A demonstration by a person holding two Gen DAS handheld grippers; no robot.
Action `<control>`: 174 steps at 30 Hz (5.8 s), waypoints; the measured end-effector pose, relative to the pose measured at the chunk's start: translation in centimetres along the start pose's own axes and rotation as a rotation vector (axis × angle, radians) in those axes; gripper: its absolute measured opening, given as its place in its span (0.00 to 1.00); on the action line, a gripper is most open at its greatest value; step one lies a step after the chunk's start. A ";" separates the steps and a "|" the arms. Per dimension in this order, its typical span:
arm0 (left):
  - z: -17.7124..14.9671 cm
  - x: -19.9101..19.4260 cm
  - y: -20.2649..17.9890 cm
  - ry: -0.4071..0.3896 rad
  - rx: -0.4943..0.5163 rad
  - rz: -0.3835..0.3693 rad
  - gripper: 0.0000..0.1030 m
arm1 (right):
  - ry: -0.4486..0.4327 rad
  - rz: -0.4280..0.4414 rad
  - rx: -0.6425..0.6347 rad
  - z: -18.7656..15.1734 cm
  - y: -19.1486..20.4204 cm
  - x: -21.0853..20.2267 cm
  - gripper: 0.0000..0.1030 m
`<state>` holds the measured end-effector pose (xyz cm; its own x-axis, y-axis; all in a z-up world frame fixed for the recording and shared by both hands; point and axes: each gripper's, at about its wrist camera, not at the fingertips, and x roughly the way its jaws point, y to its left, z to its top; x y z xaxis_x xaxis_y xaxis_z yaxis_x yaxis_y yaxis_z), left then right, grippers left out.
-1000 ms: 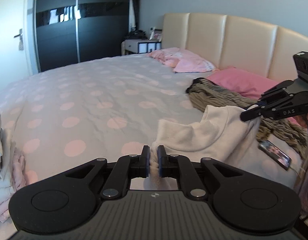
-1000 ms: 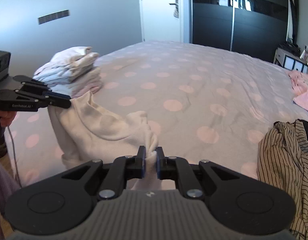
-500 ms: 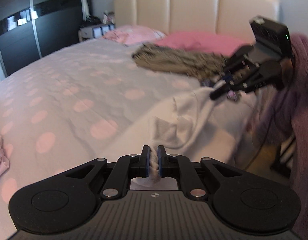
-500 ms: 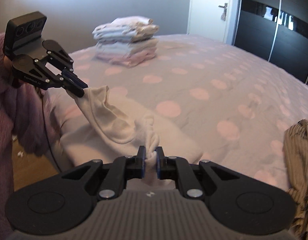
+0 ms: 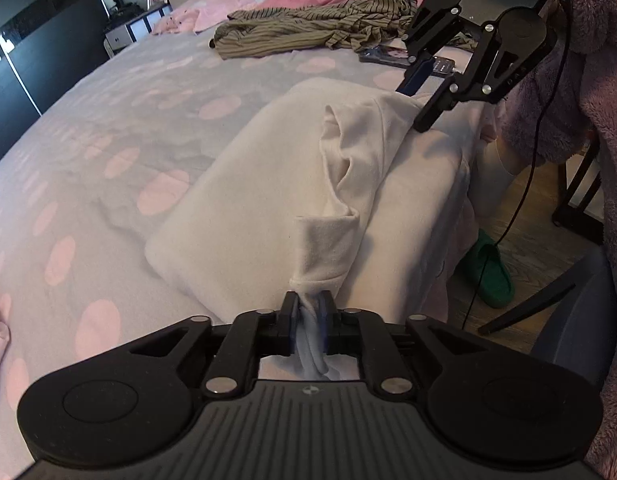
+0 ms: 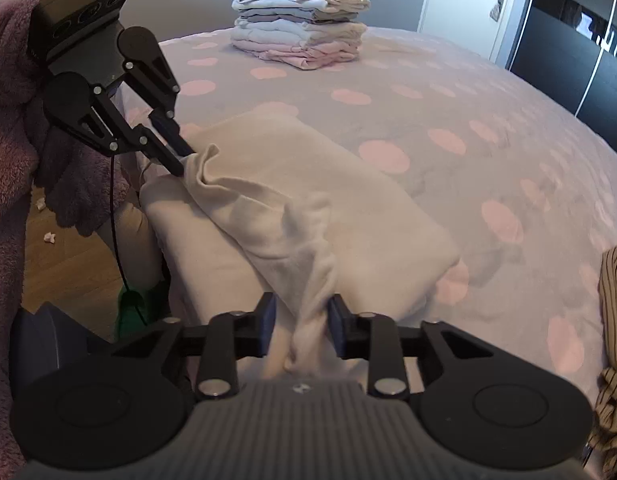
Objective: Fold clothes
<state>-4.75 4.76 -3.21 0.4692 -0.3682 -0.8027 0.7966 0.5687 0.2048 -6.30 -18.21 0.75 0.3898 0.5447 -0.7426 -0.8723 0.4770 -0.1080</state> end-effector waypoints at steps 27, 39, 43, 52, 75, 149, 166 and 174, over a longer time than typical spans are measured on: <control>1.1 0.8 -3.4 0.028 0.185 -0.034 0.06 | 0.087 0.108 -0.211 0.2 4.2 0.1 0.12; 0.5 0.6 -3.0 0.076 0.159 -0.119 0.07 | 0.174 0.185 -0.266 -0.7 5.3 0.5 0.23; 0.8 -0.3 -2.3 0.063 0.113 -0.166 0.08 | 0.212 0.205 -0.292 -1.1 5.9 0.3 0.23; 1.8 -2.7 -0.9 -0.032 -0.006 -0.269 0.18 | 0.063 0.144 -0.110 0.6 3.6 -2.7 0.27; 2.3 3.0 8.4 -0.068 -0.623 0.138 0.13 | 0.014 -0.326 0.550 4.1 -5.2 5.0 0.19; -5.1 1.4 10.8 -0.073 -1.114 -0.073 0.45 | 0.066 -0.109 0.880 -1.8 -7.6 2.3 0.47; -5.9 6.3 10.9 -0.010 -1.144 -0.221 0.42 | 0.086 0.069 1.023 -4.2 -9.0 6.5 0.46; -4.6 6.8 10.5 -0.024 -1.083 -0.215 0.33 | 0.059 0.065 0.997 -3.5 -8.5 6.8 0.32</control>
<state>5.06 11.62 -9.07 0.3772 -0.5442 -0.7493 0.1130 0.8301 -0.5460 2.72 -20.94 -5.73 0.3117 0.5682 -0.7616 -0.2344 0.8227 0.5178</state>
